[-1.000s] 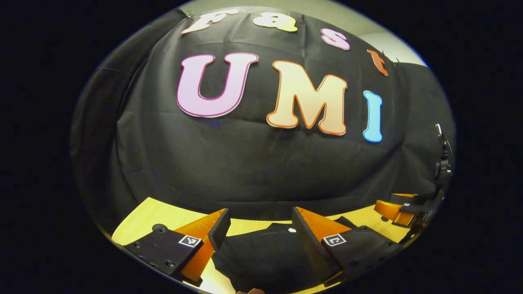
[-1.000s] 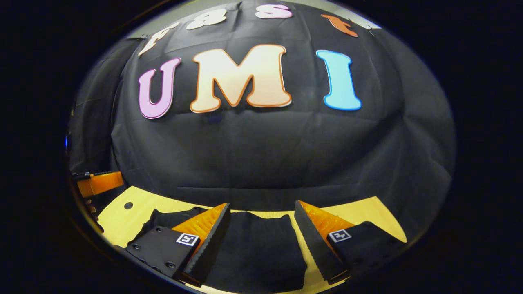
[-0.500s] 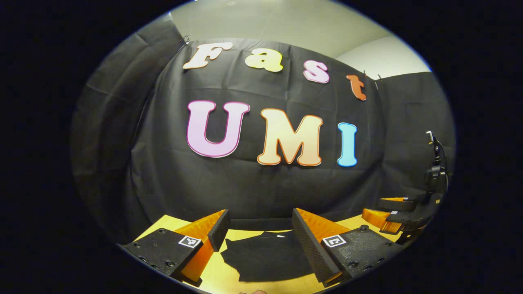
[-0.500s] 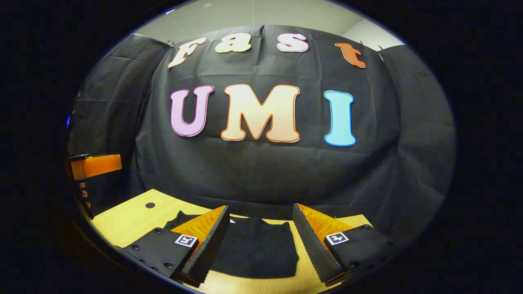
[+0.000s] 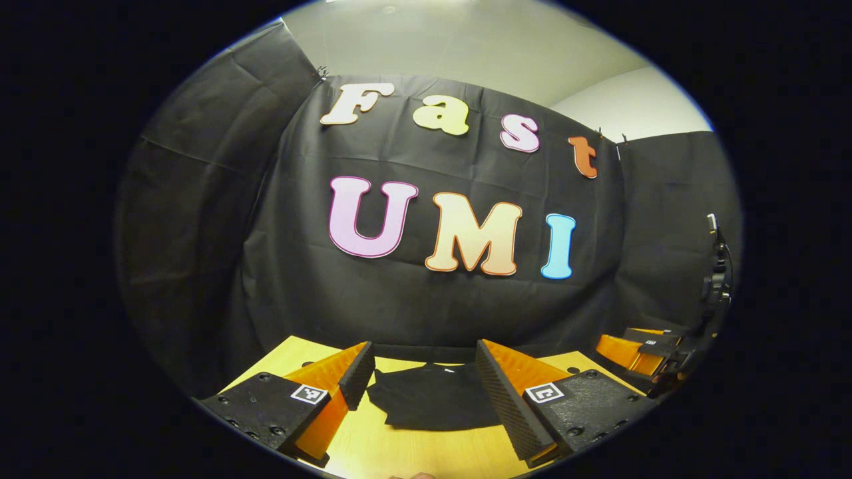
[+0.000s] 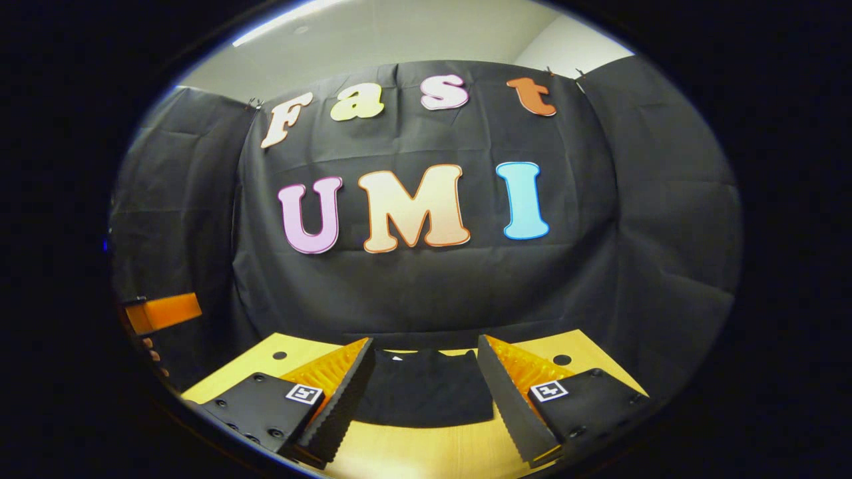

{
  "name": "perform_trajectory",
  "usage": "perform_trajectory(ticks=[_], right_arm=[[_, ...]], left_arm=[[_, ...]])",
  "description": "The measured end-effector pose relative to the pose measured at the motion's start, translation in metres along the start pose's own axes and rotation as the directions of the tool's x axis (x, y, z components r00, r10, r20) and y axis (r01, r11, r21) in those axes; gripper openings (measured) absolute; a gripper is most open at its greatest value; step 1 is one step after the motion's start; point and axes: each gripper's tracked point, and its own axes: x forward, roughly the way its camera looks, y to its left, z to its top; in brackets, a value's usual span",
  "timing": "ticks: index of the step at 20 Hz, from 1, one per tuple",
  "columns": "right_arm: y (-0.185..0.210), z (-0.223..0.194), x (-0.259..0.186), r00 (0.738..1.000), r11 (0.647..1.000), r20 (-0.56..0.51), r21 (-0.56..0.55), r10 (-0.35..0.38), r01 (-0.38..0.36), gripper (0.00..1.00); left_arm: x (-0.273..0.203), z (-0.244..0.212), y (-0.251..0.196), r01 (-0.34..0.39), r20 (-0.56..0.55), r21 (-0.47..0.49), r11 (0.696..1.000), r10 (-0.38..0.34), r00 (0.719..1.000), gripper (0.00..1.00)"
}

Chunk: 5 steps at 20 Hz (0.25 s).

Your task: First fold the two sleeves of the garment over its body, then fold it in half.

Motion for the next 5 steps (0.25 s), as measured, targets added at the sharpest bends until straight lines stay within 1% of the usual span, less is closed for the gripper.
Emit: perform_trajectory(ticks=[2, 5], right_arm=[[0.0, 0.008, -0.02, 0.999, 1.0, 0.033, 0.006, 0.002, -0.002, 0.97], [-0.003, 0.011, -0.044, 0.999, 1.0, 0.044, -0.006, 0.018, -0.017, 0.96]], left_arm=[[-0.015, 0.009, -0.002, -0.013, 0.014, 0.003, 1.0, 0.013, 1.0, 0.92], [-0.033, 0.02, -0.015, -0.018, 0.036, 0.027, 0.999, 0.017, 0.999, 0.92]])
